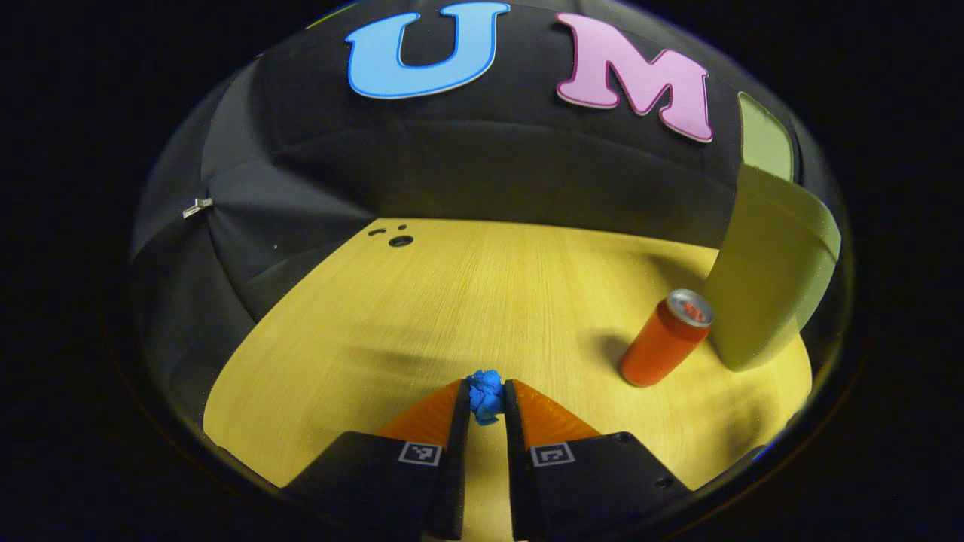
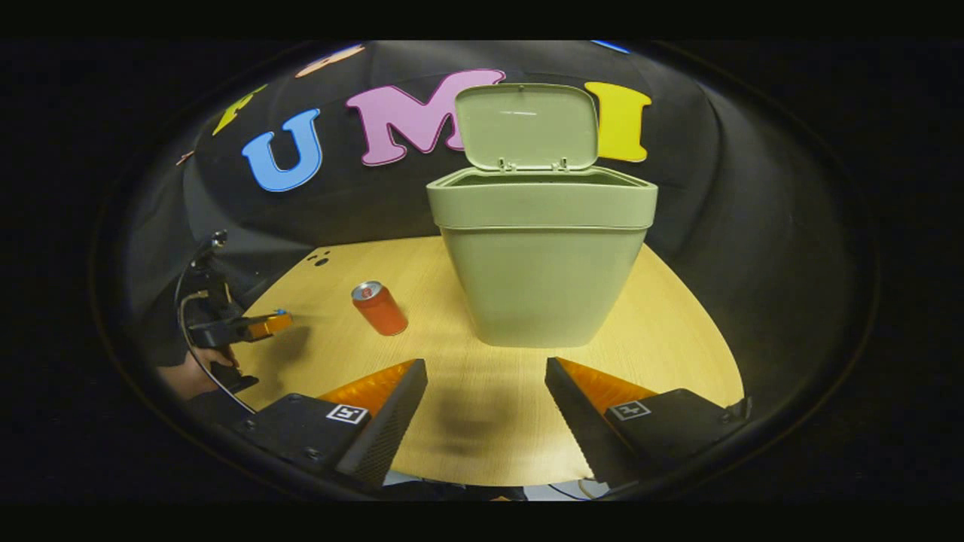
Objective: Press the lid of the desktop garbage bin to open it, pick up the crumpled paper on the desktop and throw it into the bin, then pick up the pop can on the desktop and drop it into the bin, and finally close the garbage bin lid.
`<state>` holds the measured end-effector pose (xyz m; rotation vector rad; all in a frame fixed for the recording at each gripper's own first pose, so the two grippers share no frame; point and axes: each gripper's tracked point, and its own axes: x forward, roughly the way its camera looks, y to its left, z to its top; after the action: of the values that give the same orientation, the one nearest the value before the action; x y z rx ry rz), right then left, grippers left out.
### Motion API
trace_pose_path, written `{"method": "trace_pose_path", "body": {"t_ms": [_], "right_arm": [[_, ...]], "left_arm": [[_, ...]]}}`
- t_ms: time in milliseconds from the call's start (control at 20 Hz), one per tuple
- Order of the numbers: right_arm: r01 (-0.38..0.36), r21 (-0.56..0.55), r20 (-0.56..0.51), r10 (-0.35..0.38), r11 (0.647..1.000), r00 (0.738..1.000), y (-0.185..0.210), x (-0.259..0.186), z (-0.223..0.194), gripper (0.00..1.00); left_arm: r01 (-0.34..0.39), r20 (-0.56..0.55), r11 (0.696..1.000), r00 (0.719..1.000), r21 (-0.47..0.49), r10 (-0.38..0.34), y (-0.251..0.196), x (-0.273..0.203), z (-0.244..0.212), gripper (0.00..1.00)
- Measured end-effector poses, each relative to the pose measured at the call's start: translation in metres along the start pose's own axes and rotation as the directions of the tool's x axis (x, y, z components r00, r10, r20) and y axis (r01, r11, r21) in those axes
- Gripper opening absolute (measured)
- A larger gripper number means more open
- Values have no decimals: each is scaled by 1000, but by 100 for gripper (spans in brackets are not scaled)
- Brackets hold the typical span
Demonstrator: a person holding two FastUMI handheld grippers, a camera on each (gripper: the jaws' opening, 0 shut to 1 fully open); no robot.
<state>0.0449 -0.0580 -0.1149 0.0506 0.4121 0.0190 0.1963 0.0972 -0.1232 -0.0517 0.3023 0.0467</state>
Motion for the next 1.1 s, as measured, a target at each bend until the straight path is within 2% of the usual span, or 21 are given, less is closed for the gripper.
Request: {"method": "trace_pose_path", "body": {"t_ms": [300, 350, 450, 500, 550, 750, 850, 900, 1100], "right_arm": [[-19, 5, 8, 19, 1000, 1000, -9, -1, -8, 100], [-19, 8, 8, 19, 1000, 1000, -12, 0, -9, 100], [-17, 18, 16, 17, 1000, 1000, -20, 1, -8, 100], [-14, 24, 19, 14, 1000, 1000, -25, 2, -8, 100], [-13, 34, 21, 13, 999, 1000, -28, 3, -7, 100], [-26, 47, 14, 26, 999, 1000, -38, 8, -9, 99], [-33, 41, 14, 32, 999, 999, -43, 11, -7, 99], [-39, 42, 14, 38, 998, 999, -46, 12, -6, 99], [-60, 32, 0, 60, 998, 998, -57, 16, -9, 99]], "left_arm": [[88, 139, 996, 986, 12, -89, -44, -46, 87, 29], [110, 162, 994, 981, 6, -109, -56, -51, 102, 24], [162, 201, 987, 967, -12, -157, -83, -63, 130, 28], [192, 220, 981, 958, -11, -185, -99, -68, 144, 28], [218, 236, 976, 948, 2, -212, -115, -72, 156, 24], [337, 284, 940, 897, 55, -338, -192, -83, 196, 28], [393, 294, 917, 869, 77, -397, -231, -87, 207, 28], [418, 296, 904, 856, 88, -424, -249, -90, 212, 31], [487, 285, 863, 815, 133, -505, -312, -92, 222, 28]]}}
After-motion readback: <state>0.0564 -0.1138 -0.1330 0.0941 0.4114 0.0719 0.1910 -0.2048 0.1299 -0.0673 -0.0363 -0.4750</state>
